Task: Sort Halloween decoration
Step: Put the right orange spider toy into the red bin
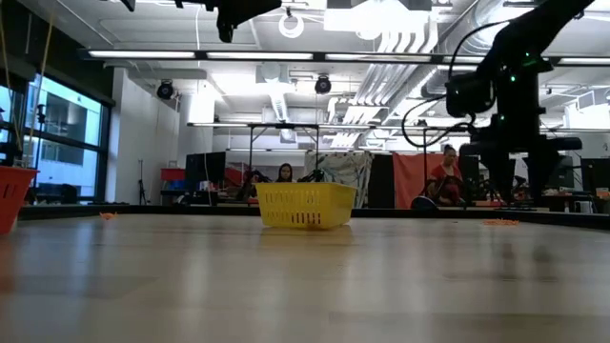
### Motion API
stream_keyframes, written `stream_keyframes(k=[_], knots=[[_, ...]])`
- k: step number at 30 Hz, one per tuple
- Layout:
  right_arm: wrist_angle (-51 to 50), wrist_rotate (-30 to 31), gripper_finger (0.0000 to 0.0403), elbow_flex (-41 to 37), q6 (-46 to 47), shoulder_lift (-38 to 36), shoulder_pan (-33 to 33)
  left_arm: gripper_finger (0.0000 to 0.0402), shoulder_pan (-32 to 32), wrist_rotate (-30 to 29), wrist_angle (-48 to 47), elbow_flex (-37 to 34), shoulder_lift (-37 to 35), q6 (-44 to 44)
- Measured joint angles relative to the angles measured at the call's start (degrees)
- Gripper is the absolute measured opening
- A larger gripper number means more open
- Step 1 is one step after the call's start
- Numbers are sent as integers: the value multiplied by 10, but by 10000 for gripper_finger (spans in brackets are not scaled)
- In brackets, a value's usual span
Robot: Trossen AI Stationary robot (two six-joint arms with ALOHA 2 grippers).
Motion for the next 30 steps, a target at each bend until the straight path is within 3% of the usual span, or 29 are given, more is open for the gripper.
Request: stream_keyframes(k=[10,22,26,30], knots=[[89,13,247,-23,35,10,-68,197,0,-2,0,0,0,0],[136,-19,244,-21,34,111,-83,197,0,-10,0,0,0,0],[147,-18,209,-20,34,126,-83,197,0,-12,0,0,0,0],[153,-18,140,-20,29,127,-83,197,1,-12,0,0,0,0]])
